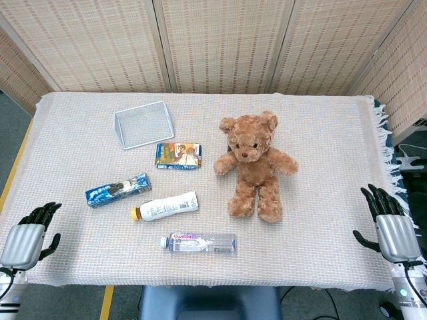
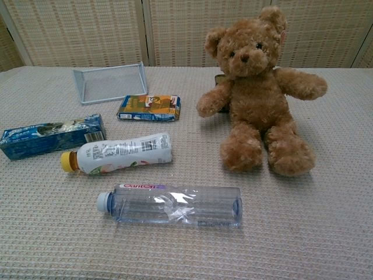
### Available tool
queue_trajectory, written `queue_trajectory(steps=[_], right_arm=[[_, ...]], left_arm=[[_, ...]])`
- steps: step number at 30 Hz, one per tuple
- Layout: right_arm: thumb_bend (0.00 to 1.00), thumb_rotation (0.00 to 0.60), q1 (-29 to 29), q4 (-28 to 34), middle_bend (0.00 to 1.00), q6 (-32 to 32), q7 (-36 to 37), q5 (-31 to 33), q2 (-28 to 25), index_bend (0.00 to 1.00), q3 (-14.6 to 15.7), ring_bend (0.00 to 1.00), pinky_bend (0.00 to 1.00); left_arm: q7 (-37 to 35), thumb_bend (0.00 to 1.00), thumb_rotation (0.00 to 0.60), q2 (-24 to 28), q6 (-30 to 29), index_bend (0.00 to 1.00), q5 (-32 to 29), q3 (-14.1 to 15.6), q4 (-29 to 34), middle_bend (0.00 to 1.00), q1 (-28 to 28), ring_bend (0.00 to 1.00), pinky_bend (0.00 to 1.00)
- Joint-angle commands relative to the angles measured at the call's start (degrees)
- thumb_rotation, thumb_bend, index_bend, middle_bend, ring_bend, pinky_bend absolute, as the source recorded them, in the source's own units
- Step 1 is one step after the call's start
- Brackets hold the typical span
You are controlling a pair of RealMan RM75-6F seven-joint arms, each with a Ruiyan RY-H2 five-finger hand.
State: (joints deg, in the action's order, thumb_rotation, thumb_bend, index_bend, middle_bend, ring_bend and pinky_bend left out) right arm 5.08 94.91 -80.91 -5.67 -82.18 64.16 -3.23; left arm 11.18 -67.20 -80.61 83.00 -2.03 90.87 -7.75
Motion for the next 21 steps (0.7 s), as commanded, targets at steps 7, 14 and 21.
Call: queue_trajectory(steps=[7, 14, 21], right_arm=[[0.12, 0.6, -0.1, -0.1, 0.0, -0.2, 0.2, 0.3, 0.0, 0.0, -0.2, 0.0, 0.13], [0.12, 0.6, 0.2, -4.3, 0.09, -4.6, -2.5, 0.4, 4.8, 0.01, -3.1, 0.0, 0.31], [0.12, 0.6, 1.4, -9.6, 0.14, -6.1, -4.3, 1.0, 9.4, 0.09, -5.2, 0.02, 0.35]], left_arm=[[0.3, 0.42, 0.6, 0.2, -0.5, 0.13, 0.2, 0.1, 0.5, 0.12, 0.1, 0.16, 0.36], [-0.5, 0.42, 0.6, 0.2, -0.1, 0.13, 0.7, 0.2, -0.1, 0.12, -0.2, 0.16, 0.36], [-2.0, 0.42, 0.6, 0.8, 0.1, 0.13, 0.4, 0.3, 0.4, 0.12, 0.0, 0.16, 0.36]])
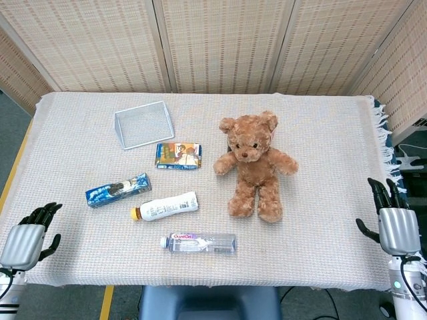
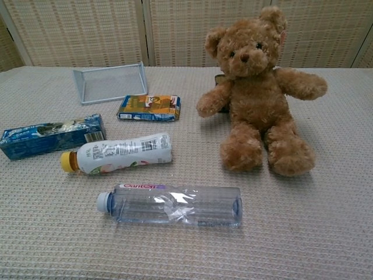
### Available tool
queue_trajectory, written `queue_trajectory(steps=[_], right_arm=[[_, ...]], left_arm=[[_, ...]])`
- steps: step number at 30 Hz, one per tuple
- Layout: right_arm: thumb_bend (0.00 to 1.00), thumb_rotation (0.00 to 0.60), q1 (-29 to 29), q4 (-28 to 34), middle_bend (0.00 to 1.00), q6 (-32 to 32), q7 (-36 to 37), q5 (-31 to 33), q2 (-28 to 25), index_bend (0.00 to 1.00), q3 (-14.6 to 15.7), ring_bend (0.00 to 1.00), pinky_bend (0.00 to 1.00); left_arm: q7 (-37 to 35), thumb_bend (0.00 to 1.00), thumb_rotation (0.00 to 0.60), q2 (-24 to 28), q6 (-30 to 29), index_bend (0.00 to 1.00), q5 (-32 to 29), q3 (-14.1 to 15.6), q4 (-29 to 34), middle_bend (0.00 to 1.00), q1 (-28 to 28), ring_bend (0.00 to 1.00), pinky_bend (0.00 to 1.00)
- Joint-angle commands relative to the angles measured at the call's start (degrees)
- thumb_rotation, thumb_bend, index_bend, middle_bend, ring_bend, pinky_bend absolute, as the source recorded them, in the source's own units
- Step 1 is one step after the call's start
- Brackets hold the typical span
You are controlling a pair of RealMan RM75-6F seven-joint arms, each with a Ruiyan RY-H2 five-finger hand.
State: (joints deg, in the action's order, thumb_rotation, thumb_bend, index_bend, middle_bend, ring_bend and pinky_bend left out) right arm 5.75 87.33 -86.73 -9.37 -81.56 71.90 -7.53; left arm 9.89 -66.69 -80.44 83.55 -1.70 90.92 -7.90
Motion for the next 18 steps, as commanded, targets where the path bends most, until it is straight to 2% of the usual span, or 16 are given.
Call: queue_trajectory(steps=[1, 4, 8, 13, 18], right_arm=[[0.12, 0.6, 1.4, -4.0, 0.14, 0.0, -0.8, 0.9, 3.0, 0.1, -1.6, 0.02, 0.35], [0.12, 0.6, 6.0, -11.5, 0.16, 3.8, -2.1, 1.8, 7.4, 0.12, -4.1, 0.02, 0.35], [0.12, 0.6, 9.9, -17.4, 0.17, 6.3, -3.2, 1.6, 10.9, 0.18, -5.4, 0.02, 0.35], [0.12, 0.6, 14.3, -24.6, 0.17, 10.6, -0.1, 0.8, 15.0, 0.22, -5.4, 0.02, 0.35], [0.12, 0.6, 15.9, -25.6, 0.17, 12.8, 2.5, -0.2, 16.5, 0.24, -4.0, 0.02, 0.35]], left_arm=[[-1.2, 0.42, 0.6, 0.5, -0.4, 0.14, -0.2, -0.1, 0.6, 0.12, 0.3, 0.17, 0.36], [-1.9, 0.42, 0.6, 1.2, -2.1, 0.14, 0.6, -0.1, 1.5, 0.12, 1.0, 0.17, 0.36], [-1.8, 0.42, 0.6, 1.2, -2.1, 0.14, 0.7, -0.1, 1.8, 0.12, 1.0, 0.17, 0.36], [-1.2, 0.42, 0.6, 1.4, -1.1, 0.14, 0.7, 0.4, 2.0, 0.12, 0.8, 0.17, 0.36], [-1.2, 0.42, 0.6, 1.6, -0.8, 0.14, 0.1, 0.3, 2.1, 0.13, 0.8, 0.17, 0.36]])
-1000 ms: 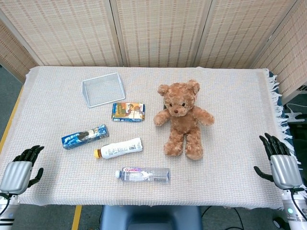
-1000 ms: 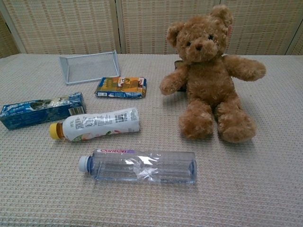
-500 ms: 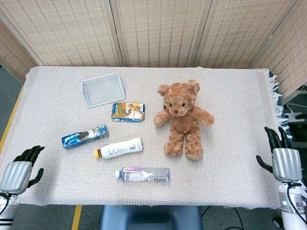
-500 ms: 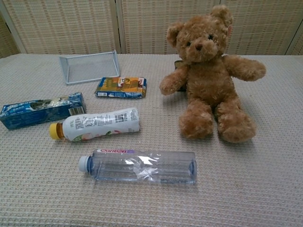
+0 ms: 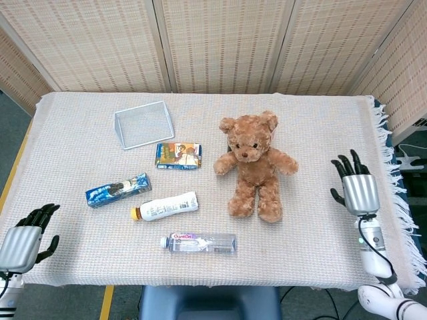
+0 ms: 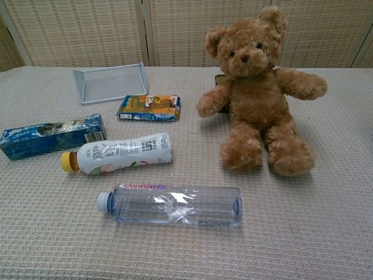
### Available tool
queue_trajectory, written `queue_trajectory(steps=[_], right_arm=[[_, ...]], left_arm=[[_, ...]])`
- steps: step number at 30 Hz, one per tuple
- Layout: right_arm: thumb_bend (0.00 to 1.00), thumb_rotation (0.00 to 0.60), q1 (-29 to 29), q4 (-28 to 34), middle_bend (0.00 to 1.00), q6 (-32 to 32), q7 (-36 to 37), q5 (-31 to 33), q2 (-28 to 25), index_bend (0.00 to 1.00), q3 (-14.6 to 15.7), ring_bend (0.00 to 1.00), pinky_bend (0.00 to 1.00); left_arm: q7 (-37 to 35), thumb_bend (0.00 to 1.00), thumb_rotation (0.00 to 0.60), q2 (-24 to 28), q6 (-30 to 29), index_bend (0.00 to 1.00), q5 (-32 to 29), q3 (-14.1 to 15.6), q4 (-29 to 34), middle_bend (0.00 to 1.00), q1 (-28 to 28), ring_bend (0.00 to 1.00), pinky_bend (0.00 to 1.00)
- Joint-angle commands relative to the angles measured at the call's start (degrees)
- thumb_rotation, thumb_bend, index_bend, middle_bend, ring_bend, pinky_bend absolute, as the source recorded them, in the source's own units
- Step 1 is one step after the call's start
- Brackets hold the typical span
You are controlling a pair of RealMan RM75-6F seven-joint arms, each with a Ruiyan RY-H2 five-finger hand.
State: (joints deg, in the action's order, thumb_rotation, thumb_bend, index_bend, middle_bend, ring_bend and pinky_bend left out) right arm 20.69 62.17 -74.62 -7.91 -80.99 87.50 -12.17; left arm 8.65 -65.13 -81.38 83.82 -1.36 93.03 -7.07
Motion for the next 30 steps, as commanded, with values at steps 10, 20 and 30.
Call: queue_trajectory(steps=[10, 20, 30], right_arm=[[0.12, 0.6, 4.4, -5.7, 0.19, -3.8, 1.1, -3.7, 6.1, 0.28, -0.4, 0.02, 0.36], [0.12, 0.6, 8.0, -14.0, 0.19, -1.5, 2.1, -2.5, 11.7, 0.31, -1.1, 0.02, 0.38], [0.12, 0.6, 11.6, -24.6, 0.21, -1.1, 6.7, -2.1, 17.7, 0.35, -1.7, 0.02, 0.4]], left_arm=[[0.5, 0.42, 0.6, 0.3, 0.4, 0.14, 0.0, 0.2, 0.6, 0.13, 0.0, 0.17, 0.36], [1.0, 0.42, 0.6, 0.4, 0.7, 0.15, 0.3, 0.6, 0.8, 0.13, -0.2, 0.18, 0.38], [0.6, 0.42, 0.6, 0.6, 0.8, 0.15, 0.6, 0.7, 1.2, 0.14, -0.1, 0.18, 0.39]])
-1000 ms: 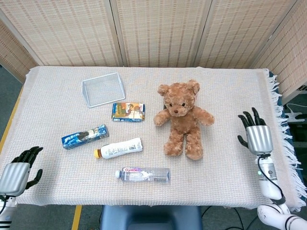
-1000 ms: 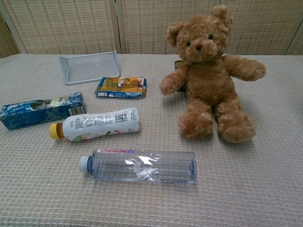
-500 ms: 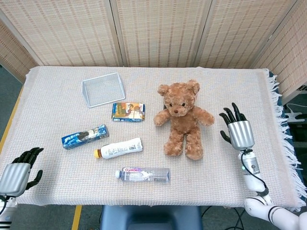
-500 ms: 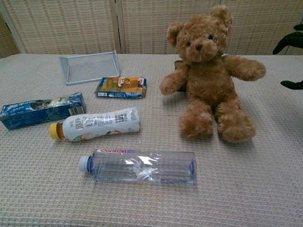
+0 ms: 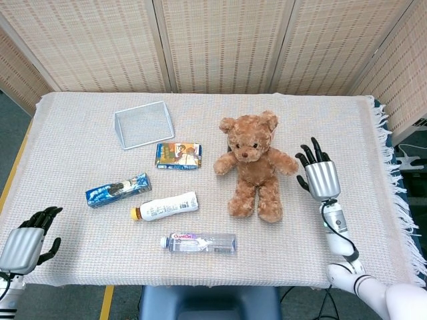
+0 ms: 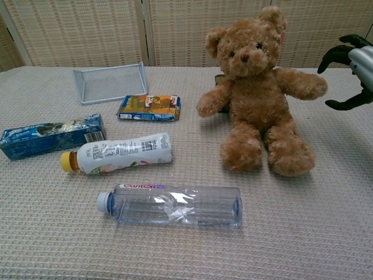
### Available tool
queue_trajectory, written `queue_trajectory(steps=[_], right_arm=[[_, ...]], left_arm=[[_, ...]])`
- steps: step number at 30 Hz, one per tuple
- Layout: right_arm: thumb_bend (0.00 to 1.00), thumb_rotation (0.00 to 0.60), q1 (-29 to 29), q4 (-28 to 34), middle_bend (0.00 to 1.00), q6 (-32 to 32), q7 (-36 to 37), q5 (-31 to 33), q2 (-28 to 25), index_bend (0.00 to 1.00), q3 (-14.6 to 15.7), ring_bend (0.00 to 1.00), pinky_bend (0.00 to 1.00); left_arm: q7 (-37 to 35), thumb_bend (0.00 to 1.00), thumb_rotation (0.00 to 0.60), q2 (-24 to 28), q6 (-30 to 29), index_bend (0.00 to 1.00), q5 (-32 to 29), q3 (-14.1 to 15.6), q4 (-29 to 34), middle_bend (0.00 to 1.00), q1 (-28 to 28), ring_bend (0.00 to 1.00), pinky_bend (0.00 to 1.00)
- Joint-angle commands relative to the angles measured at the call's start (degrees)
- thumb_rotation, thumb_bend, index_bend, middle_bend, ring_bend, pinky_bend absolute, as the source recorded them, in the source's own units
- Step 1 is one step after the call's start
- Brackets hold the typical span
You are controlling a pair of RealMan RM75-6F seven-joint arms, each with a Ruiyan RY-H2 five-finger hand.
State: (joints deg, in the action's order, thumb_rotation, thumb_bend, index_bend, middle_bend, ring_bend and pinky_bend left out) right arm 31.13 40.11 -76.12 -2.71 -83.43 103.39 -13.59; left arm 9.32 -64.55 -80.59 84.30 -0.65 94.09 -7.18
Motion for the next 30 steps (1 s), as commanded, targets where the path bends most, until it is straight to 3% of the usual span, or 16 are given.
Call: queue_trajectory(steps=[1, 19, 30], right_arm=[[0.12, 0.6, 1.5, -3.3, 0.21, 0.5, 2.0, 0.4, 2.2, 0.35, -0.3, 0.02, 0.4], [0.12, 0.6, 4.1, -13.7, 0.24, -1.2, 8.0, 0.0, 8.3, 0.38, 1.0, 0.08, 0.48], [0.19, 0.6, 5.5, -19.9, 0.33, -2.7, 9.5, 0.8, 11.2, 0.58, 0.5, 0.22, 0.63]], left_arm=[[-0.1, 0.42, 0.6, 0.1, -0.1, 0.15, 0.2, 0.0, 0.1, 0.14, 0.0, 0.18, 0.39], [-0.4, 0.42, 0.6, 0.2, 0.5, 0.16, 0.3, 0.3, 0.1, 0.14, -0.2, 0.18, 0.4], [0.0, 0.42, 0.6, 0.2, 0.8, 0.16, 0.4, 0.4, 0.3, 0.14, -0.3, 0.18, 0.4]])
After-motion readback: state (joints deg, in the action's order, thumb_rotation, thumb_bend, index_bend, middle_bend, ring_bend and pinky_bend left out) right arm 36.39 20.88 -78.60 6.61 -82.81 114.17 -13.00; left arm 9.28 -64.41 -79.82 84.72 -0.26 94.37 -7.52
